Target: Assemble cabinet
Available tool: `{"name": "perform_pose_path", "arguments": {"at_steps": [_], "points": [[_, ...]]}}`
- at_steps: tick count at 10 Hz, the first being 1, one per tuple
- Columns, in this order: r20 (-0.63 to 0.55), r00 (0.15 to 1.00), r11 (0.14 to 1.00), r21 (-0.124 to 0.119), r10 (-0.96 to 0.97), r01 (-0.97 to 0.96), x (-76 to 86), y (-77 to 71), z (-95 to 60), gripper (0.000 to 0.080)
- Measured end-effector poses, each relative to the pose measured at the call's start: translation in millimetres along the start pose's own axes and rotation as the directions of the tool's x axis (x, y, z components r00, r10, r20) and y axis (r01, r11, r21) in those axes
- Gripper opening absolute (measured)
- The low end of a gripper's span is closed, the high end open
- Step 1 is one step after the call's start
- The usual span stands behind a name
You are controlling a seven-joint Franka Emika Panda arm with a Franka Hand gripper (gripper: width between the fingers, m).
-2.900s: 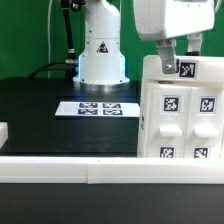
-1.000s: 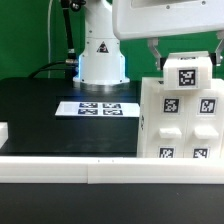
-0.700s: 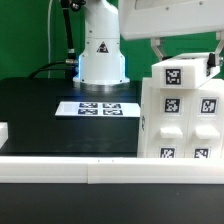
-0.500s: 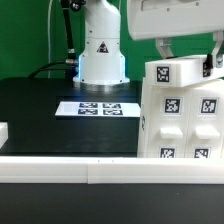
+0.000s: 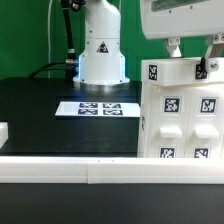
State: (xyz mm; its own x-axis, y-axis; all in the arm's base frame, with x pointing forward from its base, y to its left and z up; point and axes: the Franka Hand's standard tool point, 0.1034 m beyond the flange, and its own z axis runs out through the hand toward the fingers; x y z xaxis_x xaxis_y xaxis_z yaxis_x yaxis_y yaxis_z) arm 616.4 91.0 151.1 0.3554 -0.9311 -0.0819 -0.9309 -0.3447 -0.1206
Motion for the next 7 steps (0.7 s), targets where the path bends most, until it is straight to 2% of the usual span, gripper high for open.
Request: {"name": "perform_pose_path", "arguments": {"at_steps": [3, 4, 5, 6, 7], "points": [[0.034, 0.986, 0.987, 0.006, 0.162, -0.162, 0.0, 0.3, 0.2, 0.0563], [0.041, 0.979, 0.98, 0.007, 0.2, -0.201, -1.1, 0.0, 0.4, 0.0638], [0.041, 0.98, 0.98, 0.007, 0.196, -0.197, -1.7, -0.2, 0.4, 0.0638], [0.041, 0.981, 0.982, 0.008, 0.19, -0.19, -1.8, -0.3, 0.1, 0.0763], [0.047, 0.985, 0.985, 0.018, 0.168, -0.169, -1.3, -2.1, -4.7, 0.0763]]}}
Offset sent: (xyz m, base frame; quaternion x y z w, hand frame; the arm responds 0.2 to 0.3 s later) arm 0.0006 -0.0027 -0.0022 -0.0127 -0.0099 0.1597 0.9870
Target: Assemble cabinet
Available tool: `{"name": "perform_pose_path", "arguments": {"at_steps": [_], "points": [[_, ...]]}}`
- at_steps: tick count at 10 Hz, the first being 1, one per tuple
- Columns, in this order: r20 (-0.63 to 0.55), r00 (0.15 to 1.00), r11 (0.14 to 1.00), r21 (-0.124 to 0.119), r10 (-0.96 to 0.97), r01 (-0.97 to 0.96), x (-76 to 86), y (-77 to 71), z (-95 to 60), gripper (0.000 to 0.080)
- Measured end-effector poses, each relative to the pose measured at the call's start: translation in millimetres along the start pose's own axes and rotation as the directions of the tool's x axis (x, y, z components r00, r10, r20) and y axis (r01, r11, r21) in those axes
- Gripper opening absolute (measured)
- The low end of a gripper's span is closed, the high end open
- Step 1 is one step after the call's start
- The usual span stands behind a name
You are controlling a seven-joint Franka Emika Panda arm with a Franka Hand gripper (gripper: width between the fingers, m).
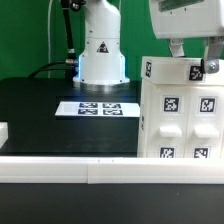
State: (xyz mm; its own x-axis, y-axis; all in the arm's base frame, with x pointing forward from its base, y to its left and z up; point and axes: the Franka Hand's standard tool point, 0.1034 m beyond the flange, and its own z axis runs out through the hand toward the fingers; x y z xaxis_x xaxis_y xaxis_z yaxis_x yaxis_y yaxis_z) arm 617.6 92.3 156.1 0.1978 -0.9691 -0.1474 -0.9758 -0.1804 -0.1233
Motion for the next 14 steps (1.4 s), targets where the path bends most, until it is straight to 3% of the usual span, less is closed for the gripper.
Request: {"name": "perform_pose_path", "arguments": {"at_steps": [4, 6, 7, 8, 10, 11, 12, 13, 14], "points": [[0.049, 0.999, 0.998, 0.064, 0.003, -0.006, -8.0, -11.6, -30.4, 0.0797], [0.051, 0.999, 0.997, 0.07, -0.019, 0.016, -10.5, -14.3, -31.6, 0.0797], [0.045, 0.997, 0.996, 0.057, -0.065, 0.062, -10.7, -12.8, -30.1, 0.0797], [0.037, 0.977, 0.977, 0.016, -0.211, 0.211, -12.5, -10.5, -28.4, 0.0797], [0.037, 0.919, 0.919, -0.016, -0.392, 0.393, -17.6, -11.5, -28.4, 0.0797], [0.051, 0.855, 0.854, -0.048, -0.516, 0.518, -20.1, -8.8, -27.4, 0.0797], [0.048, 0.844, 0.843, -0.043, -0.535, 0.537, -23.1, -10.2, -27.3, 0.0797], [0.009, 0.843, 0.843, 0.0, -0.537, 0.537, -22.9, -15.7, -26.6, 0.0797], [0.015, 0.789, 0.789, -0.007, -0.615, 0.615, -21.9, -13.0, -25.0, 0.0797]]}}
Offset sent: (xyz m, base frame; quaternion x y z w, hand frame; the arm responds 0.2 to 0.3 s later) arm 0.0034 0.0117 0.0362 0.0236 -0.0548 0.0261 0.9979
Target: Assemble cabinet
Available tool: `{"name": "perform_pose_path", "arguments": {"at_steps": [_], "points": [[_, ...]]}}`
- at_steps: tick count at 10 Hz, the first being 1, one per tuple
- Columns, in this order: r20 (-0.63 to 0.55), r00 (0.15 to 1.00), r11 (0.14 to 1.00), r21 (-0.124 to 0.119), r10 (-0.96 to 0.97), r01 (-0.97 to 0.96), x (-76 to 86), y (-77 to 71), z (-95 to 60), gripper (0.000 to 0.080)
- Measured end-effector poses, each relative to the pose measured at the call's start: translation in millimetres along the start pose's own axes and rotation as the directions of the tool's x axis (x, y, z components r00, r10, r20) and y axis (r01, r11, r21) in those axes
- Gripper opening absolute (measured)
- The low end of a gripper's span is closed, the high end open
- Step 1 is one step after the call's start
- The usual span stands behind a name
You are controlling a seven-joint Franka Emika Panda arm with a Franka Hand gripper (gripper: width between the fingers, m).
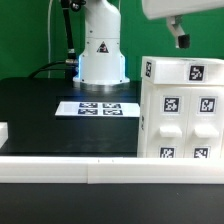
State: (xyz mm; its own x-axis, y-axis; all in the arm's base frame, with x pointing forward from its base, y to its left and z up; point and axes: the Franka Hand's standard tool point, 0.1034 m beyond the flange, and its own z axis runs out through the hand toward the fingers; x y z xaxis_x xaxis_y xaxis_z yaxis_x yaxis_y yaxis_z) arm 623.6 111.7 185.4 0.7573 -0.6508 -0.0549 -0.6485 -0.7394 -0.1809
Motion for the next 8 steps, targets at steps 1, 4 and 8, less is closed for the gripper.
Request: {"name": "perform_pose_path", "arguments": {"at_steps": [1, 4, 8], "points": [[0.0, 0.999, 0.999, 0.0, -0.038, 0.038, 0.5, 0.1, 0.1, 0.0797], [0.007, 0.898, 0.894, -0.1, -0.439, 0.438, -2.1, 0.4, -3.3, 0.0797], [0.135, 0.652, 0.646, -0.092, -0.746, 0.758, 4.2, 9.0, -11.2, 0.0797]]}}
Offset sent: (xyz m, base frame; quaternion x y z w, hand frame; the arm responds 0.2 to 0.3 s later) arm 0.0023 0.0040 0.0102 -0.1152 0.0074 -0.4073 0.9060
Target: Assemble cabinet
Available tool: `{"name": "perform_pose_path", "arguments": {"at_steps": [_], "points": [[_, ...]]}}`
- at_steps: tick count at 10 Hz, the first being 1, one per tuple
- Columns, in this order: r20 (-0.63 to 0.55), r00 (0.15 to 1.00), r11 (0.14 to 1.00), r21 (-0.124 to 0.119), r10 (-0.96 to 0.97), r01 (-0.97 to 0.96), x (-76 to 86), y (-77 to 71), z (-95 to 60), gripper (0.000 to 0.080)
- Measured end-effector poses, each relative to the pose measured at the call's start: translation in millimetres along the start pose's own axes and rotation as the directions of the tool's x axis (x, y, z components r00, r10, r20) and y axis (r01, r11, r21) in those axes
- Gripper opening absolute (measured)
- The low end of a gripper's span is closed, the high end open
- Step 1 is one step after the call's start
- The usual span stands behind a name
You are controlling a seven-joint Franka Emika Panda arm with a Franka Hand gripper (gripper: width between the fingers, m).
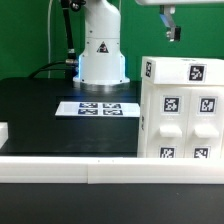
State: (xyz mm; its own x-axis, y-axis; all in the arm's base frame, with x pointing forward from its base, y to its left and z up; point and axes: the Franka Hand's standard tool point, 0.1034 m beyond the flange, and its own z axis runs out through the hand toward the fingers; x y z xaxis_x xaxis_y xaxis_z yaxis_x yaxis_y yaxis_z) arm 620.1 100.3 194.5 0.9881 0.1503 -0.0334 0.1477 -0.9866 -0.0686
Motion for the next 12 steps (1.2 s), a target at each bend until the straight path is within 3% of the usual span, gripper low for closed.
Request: {"name": "perform_pose_path", "arguments": {"at_steps": [2, 3, 4, 7, 12], "points": [[0.001, 0.994, 0.994, -0.005, -0.106, 0.106, -0.1, 1.4, 0.5, 0.0797], [0.0, 0.968, 0.968, -0.013, -0.251, 0.251, 0.4, 3.8, 0.5, 0.0797], [0.0, 0.907, 0.907, -0.028, -0.42, 0.42, 1.1, 6.3, 1.8, 0.0797], [0.038, 0.73, 0.73, -0.035, -0.682, 0.683, -1.4, 5.9, 3.3, 0.0797], [0.057, 0.485, 0.485, -0.019, -0.873, 0.874, -2.0, 14.4, 8.8, 0.0797]]}}
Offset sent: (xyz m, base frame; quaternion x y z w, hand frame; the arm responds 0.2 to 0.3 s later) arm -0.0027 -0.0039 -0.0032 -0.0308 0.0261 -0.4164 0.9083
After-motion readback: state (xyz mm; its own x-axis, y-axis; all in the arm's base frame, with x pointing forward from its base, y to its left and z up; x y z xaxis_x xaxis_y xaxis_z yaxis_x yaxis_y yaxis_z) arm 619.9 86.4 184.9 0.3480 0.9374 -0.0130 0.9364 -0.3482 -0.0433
